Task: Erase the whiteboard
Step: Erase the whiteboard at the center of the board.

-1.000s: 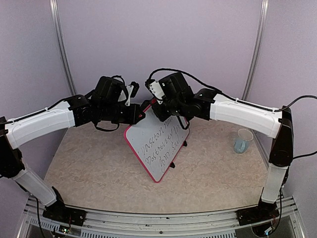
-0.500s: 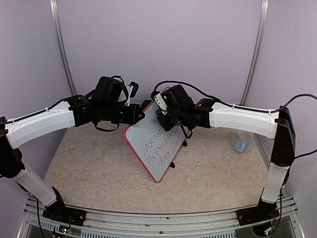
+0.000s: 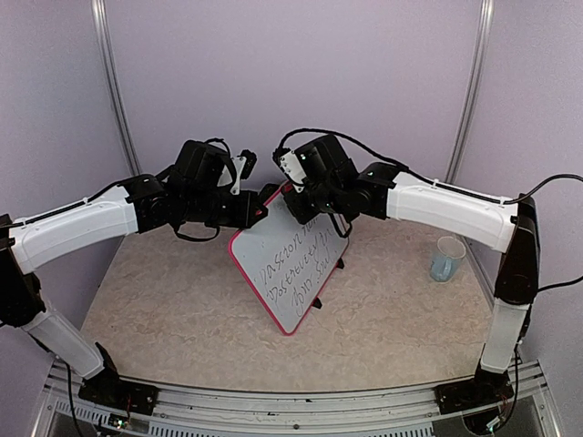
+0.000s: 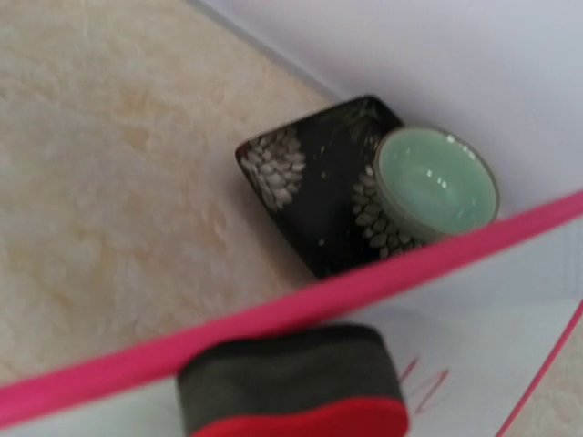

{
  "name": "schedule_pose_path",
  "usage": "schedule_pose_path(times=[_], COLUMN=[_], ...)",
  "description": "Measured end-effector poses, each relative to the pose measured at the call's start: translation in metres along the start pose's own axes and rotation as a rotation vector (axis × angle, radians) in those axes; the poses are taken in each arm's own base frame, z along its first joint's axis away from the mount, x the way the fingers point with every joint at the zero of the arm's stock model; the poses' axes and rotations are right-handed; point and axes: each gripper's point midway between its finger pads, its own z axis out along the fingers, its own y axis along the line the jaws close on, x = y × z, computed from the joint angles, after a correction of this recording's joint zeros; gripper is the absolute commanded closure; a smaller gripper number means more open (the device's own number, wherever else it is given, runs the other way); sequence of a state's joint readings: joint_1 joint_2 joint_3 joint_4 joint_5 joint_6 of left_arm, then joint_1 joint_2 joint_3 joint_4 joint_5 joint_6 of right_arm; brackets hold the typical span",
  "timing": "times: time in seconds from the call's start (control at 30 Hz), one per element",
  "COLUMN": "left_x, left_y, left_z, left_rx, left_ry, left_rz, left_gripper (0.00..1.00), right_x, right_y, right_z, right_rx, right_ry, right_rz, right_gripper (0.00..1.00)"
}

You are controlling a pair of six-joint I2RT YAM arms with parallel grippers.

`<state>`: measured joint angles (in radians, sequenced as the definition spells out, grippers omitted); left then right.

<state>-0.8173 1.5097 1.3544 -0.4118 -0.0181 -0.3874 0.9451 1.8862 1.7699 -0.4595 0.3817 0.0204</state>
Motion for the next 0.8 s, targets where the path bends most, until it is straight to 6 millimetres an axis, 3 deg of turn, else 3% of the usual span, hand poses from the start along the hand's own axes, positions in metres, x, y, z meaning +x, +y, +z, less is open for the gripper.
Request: schedule_pose_path(times=[0.27,0.6,0.8], left_x=[0.0,0.0,0.0], left_y=[-0.001,0.002,0.001], left_z=[0.0,0.0,0.0], left_rx=[0.001,-0.012,-0.012], left_ry=[0.0,0.0,-0.001], left_rz=[0.004,-0.002,-0.002], left_gripper=[1.0,1.0,1.0], right_x=[-0.003,0.037,0.039], right_y=[-0.001,-0.005,-0.006], right_z=[0.0,0.014,0.015], right_rx=[0.006,0.04,0.032], right_ry=[-0.014,0.057,0.062], right_rz=[0.006,0.015,0.019], right_gripper=[0.72,0.72,0.72])
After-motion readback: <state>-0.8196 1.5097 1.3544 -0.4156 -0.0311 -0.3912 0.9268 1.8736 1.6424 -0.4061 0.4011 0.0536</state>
